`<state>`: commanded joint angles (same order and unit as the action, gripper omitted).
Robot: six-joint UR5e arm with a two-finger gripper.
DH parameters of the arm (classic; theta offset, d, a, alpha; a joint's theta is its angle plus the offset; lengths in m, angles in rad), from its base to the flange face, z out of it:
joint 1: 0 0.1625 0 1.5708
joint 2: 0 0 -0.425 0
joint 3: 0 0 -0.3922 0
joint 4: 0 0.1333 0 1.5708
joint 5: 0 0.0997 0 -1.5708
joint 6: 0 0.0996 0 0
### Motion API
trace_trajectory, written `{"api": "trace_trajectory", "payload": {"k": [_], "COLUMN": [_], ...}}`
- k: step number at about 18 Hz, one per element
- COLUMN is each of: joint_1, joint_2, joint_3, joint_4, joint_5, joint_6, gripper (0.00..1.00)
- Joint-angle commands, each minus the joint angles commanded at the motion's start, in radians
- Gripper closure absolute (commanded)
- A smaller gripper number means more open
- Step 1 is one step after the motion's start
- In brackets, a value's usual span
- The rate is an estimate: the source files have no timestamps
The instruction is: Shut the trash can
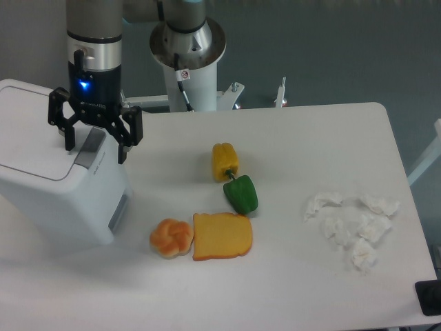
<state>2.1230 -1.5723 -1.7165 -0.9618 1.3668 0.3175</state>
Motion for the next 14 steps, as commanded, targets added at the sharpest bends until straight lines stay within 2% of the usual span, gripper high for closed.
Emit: {"api": "trace_trajectory", "payload": {"k": [5,9,12,14], "joint_1": [0.006,0.049,0.11,0.162], "joint_2": [0.006,0.003,-0.003,-0.024], "joint_3": [0.012,0.038,0.046,0.051], "joint_4": [-0.002,-0.002,-0.003,-0.003], "joint_5": [-0.009,-0.017,-0.014,-0.015], "joint_6": [-0.034,-0.071,-0.035,0.056], "gripper": [0.0,0.0,0.0,0.0]}}
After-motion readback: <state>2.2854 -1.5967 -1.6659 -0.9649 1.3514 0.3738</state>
